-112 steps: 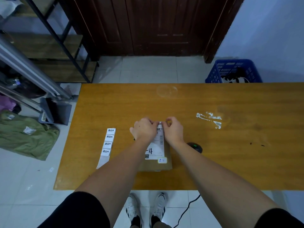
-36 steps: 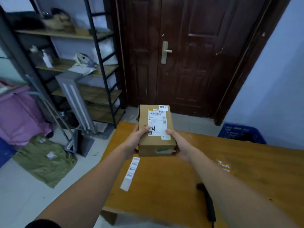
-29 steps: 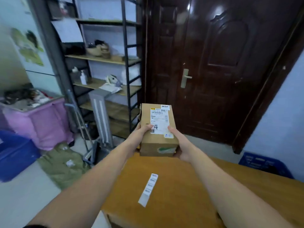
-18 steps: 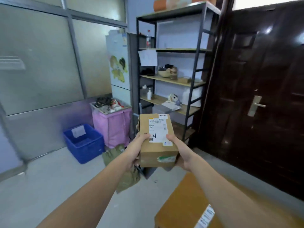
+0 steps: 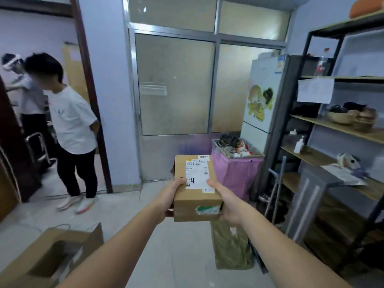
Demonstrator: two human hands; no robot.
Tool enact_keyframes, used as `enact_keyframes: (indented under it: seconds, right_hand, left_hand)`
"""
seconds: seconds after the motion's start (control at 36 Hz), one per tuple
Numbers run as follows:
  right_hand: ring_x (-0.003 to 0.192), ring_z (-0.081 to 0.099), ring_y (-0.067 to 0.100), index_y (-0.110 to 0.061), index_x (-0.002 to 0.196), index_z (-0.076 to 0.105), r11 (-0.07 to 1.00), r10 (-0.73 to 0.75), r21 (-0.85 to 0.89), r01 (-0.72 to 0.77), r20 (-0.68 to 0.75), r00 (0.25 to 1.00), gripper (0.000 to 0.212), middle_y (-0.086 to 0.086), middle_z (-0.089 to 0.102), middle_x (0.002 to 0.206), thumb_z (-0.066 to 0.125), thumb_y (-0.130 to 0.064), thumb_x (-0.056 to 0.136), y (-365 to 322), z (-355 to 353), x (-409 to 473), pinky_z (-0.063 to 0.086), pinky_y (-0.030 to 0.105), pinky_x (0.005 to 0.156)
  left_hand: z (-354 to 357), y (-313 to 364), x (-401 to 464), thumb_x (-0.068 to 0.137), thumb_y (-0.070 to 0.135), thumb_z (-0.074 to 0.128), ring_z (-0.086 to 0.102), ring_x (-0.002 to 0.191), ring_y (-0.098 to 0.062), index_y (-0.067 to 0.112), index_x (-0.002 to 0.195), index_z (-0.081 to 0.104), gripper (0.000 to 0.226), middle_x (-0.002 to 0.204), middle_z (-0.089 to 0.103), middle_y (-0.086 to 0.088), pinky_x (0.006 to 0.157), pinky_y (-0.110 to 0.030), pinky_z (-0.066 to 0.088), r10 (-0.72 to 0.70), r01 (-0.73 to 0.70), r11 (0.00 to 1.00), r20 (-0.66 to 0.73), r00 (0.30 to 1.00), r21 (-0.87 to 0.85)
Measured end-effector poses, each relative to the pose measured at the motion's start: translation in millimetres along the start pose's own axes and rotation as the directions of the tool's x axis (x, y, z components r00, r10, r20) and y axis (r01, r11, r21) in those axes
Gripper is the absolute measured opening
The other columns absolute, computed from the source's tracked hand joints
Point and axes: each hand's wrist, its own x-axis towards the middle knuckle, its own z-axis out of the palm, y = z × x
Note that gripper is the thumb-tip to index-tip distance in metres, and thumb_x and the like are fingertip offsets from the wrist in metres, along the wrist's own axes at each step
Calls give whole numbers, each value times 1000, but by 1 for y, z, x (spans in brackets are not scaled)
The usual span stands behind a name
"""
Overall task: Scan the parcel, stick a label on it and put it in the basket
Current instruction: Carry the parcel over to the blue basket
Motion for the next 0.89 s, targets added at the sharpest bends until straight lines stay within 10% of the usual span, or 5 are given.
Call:
enact_keyframes:
  seconds: [0.89]
  right_hand:
    - [113,74,33,-27,134,63,994,86,-78,-79,89,992,86,10,80,119,84,-70,63,-112,93,389,58,48,98]
  left_hand:
    - [-166,69,331,78,69,60,78,88,-23,36,115,68,50,88,82,4,68,-36,62,-87,84,996,-94,992,-28]
